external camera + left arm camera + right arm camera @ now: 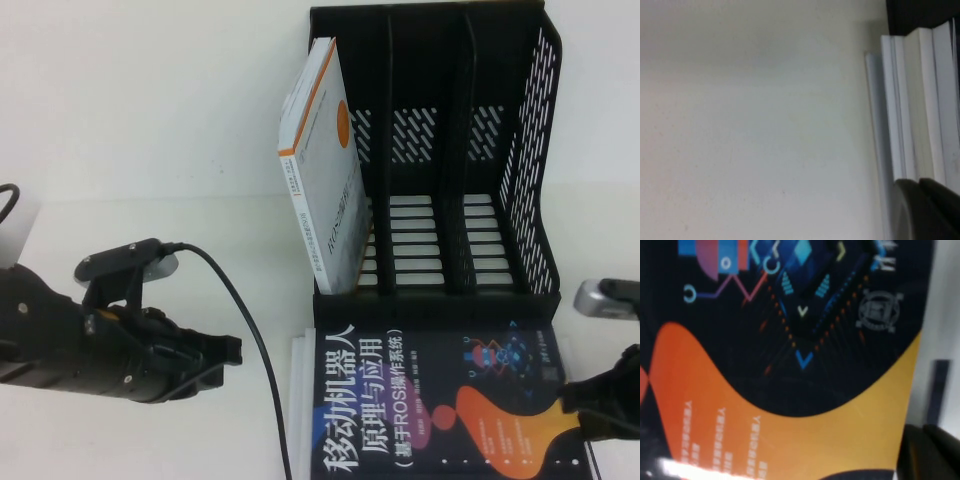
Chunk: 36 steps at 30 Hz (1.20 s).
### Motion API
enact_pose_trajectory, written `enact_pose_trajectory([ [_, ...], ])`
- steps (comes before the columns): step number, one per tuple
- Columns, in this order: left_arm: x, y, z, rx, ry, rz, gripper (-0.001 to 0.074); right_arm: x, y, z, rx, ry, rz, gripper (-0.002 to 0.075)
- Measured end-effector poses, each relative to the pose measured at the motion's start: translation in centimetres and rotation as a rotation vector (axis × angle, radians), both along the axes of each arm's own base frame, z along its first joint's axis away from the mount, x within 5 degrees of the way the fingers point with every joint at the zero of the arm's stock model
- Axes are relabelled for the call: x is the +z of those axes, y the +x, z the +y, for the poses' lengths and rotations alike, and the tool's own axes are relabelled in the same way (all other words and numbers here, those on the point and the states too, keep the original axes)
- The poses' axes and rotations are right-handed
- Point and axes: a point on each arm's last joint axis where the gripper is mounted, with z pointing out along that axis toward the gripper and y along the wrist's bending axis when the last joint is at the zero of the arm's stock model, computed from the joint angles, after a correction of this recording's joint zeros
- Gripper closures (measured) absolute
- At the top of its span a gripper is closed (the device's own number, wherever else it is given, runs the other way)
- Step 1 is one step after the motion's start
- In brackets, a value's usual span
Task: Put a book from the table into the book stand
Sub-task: Push book with right arm
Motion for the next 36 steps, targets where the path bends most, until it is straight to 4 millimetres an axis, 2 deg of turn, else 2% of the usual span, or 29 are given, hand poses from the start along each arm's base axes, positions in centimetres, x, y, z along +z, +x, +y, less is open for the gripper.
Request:
enact_pose_trajectory([
  [7,-0.1,0.2,0.0,0.041,-0.016,0.012,0.0738,-0.1,-0.2,1.8,0.066,0.001,-0.021,0.0724],
  [15,-0.2,0.3,0.4,0.059,-0.012,0.019,0.0738,-0.1,0.2,2.2,0.077,0.008,-0.008,0.0724],
  [18,-0.2,0.8,1.8,0.115,-0.013,0.023,0.0738,0.0,0.7,2.6,0.088,0.012,-0.003,0.0724],
  [24,-0.2,1.6,6.3,0.219,-0.039,0.043,0.0738,0.2,1.5,3.7,0.121,0.019,-0.002,0.0724],
  [29,-0.2,1.5,8.1,0.144,-0.226,0.086,0.0733,0.3,2.4,4.5,0.139,0.023,-0.012,0.0724],
  [32,-0.3,1.8,8.4,0.077,-0.341,0.075,0.0685,0.0,2.7,5.2,0.158,0.022,-0.006,0.0724],
  [36,-0.9,2.4,8.7,0.067,-0.416,0.087,0.0539,-0.1,3.2,6.2,0.185,0.024,-0.005,0.0724],
])
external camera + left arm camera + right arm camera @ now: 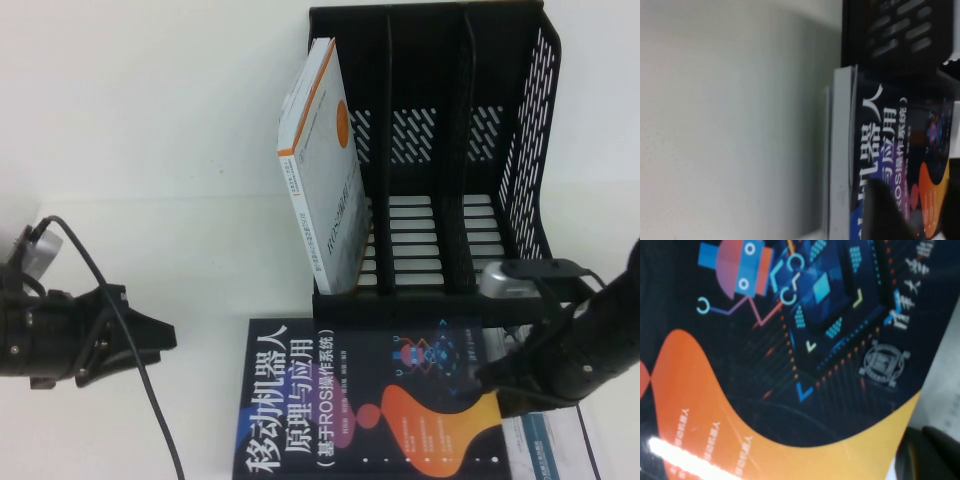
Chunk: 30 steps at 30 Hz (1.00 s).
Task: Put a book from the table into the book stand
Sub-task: Push book with right arm
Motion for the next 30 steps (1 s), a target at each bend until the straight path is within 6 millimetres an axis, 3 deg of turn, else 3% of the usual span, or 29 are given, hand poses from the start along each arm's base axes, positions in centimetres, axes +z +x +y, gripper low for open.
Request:
enact_pose_trajectory([
  [5,-1.8,0.5,0.0,-0.028,-0.033,0.062,0.0308,-0.1,0.5,1.3,0.032,0.003,-0.008,0.0724],
  [9,-3.1,0.9,-0.2,-0.059,-0.090,0.089,0.0218,-0.1,0.8,1.9,0.046,0.006,-0.010,0.0724],
  [15,-5.5,1.8,-0.6,-0.101,-0.214,0.144,0.0196,-0.2,1.3,2.2,0.053,0.009,0.008,0.0724],
  [30,-10.8,2.8,-0.8,-0.078,-0.328,0.239,0.0194,-0.3,1.5,2.4,0.054,0.012,0.017,0.0724],
])
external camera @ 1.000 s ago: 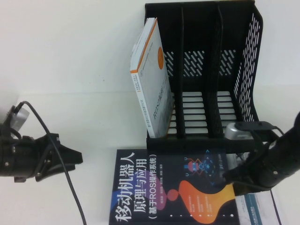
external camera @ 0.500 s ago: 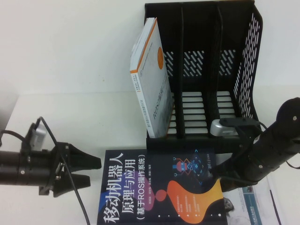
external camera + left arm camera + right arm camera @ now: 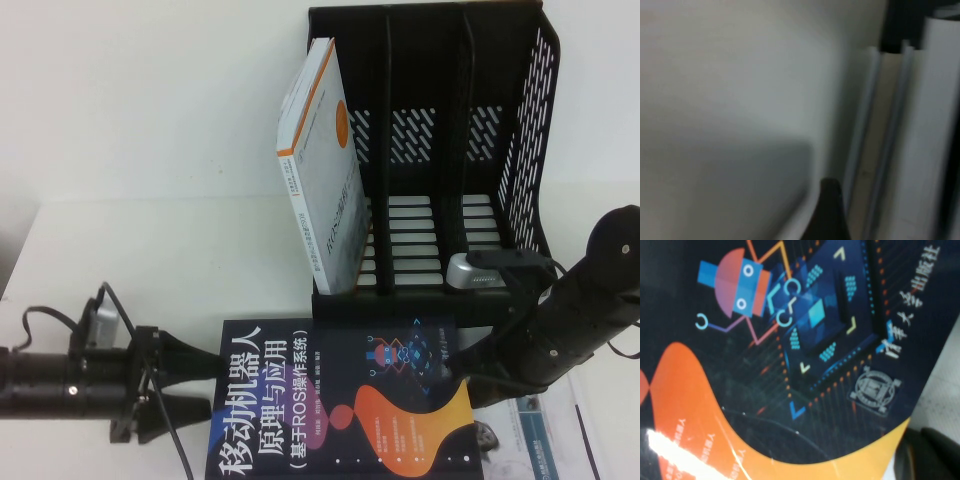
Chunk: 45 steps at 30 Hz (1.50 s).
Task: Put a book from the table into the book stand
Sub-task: Push book with right arm
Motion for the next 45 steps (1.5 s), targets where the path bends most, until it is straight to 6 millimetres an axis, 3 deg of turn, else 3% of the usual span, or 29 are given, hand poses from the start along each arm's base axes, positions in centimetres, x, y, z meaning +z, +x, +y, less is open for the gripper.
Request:
enact_pose_trajectory([
  [8,-1.7,0.3,-0.3,0.019,-0.128,0.052,0.0194,0.0,0.0,0.0,0.001,0.000,0.002,0.0724],
  [22,-1.8,0.4,-0.5,0.023,-0.161,0.081,0.0193,0.0,0.0,0.1,-0.014,0.013,0.005,0.0724],
  [31,-1.8,0.0,-3.5,-0.082,-0.155,0.082,0.0194,-0.1,0.1,0.2,-0.025,0.022,0.008,0.0724],
  [40,-1.8,-0.1,-4.6,-0.114,-0.155,0.062,0.0194,-0.1,0.1,0.5,-0.033,0.060,0.016,0.0724],
  [45,-1.7,-0.2,-5.0,-0.128,-0.153,0.038,0.0278,-0.1,0.2,0.7,-0.034,0.084,0.007,0.0724],
])
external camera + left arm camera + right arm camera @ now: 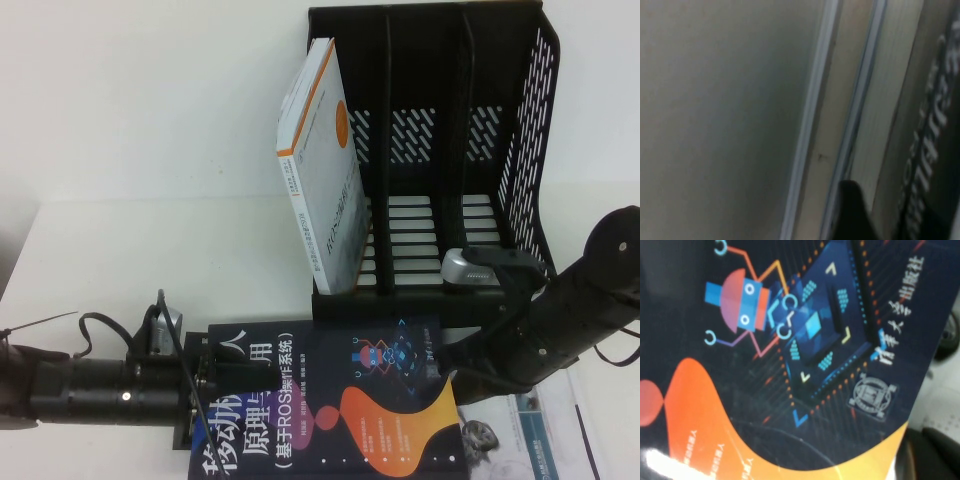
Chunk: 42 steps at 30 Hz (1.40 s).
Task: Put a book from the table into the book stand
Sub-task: Push book with right arm, then pick up the book with your left arm
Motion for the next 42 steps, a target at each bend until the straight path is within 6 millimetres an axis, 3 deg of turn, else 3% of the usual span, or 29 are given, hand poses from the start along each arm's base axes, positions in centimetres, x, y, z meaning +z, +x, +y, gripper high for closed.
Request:
enact_pose_trajectory([
  [4,0.0,0.0,0.0,0.001,0.000,0.004,0.0435,0.0,0.0,0.0,0.001,0.001,-0.001,0.0724],
  [11,0.2,0.0,0.0,0.003,0.015,0.021,0.0434,0.0,-0.1,-0.2,-0.017,-0.038,0.003,0.0724],
  [17,2.5,-0.2,0.2,-0.010,0.146,-0.064,0.0438,2.4,-0.7,-1.7,-0.013,-0.191,-0.090,0.0724],
  [24,10.0,-1.7,0.3,-0.028,0.211,-0.276,0.0434,9.0,-2.5,-4.6,-0.075,-0.314,-0.291,0.0724],
  [30,16.7,-4.2,0.3,-0.005,0.245,-0.477,0.0445,12.8,-4.6,-6.0,-0.098,-0.323,-0.382,0.0724],
  [34,22.4,-5.5,0.1,-0.007,0.281,-0.591,0.0456,14.3,-5.7,-6.7,-0.105,-0.322,-0.419,0.0724],
  [36,25.4,-6.3,-0.4,-0.019,0.310,-0.651,0.0603,14.7,-6.2,-7.0,-0.109,-0.324,-0.423,0.0724],
  [37,27.0,-6.8,-0.7,-0.032,0.348,-0.690,0.0625,14.9,-6.4,-7.1,-0.110,-0.326,-0.420,0.0724],
  [42,34.2,-8.8,-3.4,-0.076,0.427,-0.875,0.0624,15.5,-7.3,-7.5,-0.113,-0.330,-0.416,0.0724],
])
